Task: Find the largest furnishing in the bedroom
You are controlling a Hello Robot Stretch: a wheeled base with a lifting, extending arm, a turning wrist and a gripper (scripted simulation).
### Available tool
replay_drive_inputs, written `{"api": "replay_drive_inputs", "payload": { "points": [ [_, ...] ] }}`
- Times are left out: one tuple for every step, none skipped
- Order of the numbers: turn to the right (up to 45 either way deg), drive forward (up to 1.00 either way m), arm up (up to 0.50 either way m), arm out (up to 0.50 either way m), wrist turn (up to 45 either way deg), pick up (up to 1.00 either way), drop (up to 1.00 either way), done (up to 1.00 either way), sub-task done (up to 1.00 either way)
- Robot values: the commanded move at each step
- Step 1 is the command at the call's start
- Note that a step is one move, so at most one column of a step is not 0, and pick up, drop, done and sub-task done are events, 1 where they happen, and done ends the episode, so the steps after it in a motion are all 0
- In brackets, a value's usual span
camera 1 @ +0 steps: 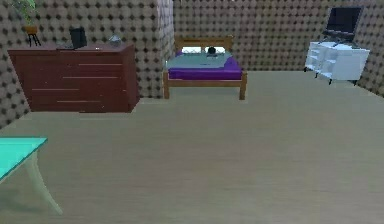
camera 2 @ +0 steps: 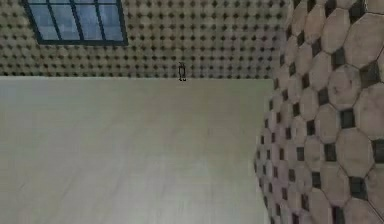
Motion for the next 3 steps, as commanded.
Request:
{"api": "replay_drive_inputs", "payload": {
  "points": [
    [-3.0,0.00,0.00,0.00,0.0,0.00,0.00,0.00,0.00],
    [0.0,0.70,0.00,0.00,0.0,0.00,0.00,0.00,0.00],
    [-27.0,0.00,0.00,0.00,0.0,0.00,0.00,0.00,0.00]
  ]
}}
